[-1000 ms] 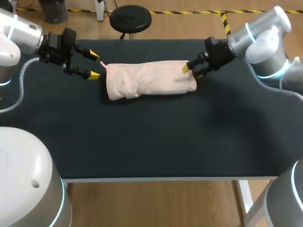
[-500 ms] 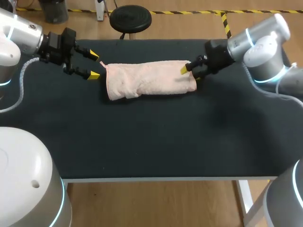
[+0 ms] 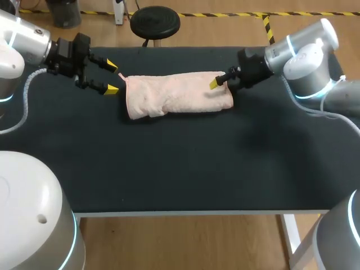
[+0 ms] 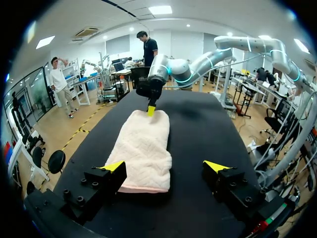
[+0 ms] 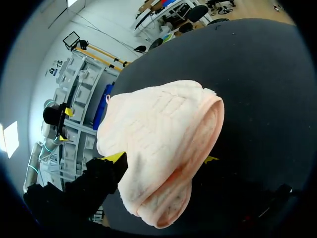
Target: Fold the towel
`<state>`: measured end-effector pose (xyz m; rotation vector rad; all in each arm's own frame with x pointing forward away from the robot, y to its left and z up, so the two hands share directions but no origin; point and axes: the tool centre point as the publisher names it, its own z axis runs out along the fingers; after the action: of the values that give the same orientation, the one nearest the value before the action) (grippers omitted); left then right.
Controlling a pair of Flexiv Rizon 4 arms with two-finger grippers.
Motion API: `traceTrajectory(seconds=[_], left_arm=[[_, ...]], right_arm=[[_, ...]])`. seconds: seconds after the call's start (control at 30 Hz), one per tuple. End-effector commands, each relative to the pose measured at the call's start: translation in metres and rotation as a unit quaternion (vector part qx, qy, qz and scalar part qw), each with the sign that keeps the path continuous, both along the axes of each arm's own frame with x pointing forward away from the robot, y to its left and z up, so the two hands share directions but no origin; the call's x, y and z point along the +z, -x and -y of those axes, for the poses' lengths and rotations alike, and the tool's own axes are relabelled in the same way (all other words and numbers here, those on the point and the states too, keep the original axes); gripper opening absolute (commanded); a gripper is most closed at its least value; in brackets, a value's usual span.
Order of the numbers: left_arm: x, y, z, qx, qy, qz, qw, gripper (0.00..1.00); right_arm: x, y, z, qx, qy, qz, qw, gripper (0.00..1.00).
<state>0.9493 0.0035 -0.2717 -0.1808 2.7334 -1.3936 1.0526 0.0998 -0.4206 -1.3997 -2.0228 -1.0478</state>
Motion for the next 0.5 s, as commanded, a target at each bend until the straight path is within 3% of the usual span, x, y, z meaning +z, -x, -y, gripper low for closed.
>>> traceTrajectory(seconds=[0.03, 0.5], left_arm=[[0.0, 0.0, 0.0, 0.0, 0.0, 0.001, 1.0, 1.0], [0.0, 0.0, 0.0, 0.0, 0.0, 0.001, 1.0, 1.0]], right_arm=[[-0.002, -0.003, -0.005, 0.0, 0.007, 0.004, 1.0, 0.0], [0.041, -0.013, -0.018, 0.007, 0.124, 0.02, 0.992, 0.0]])
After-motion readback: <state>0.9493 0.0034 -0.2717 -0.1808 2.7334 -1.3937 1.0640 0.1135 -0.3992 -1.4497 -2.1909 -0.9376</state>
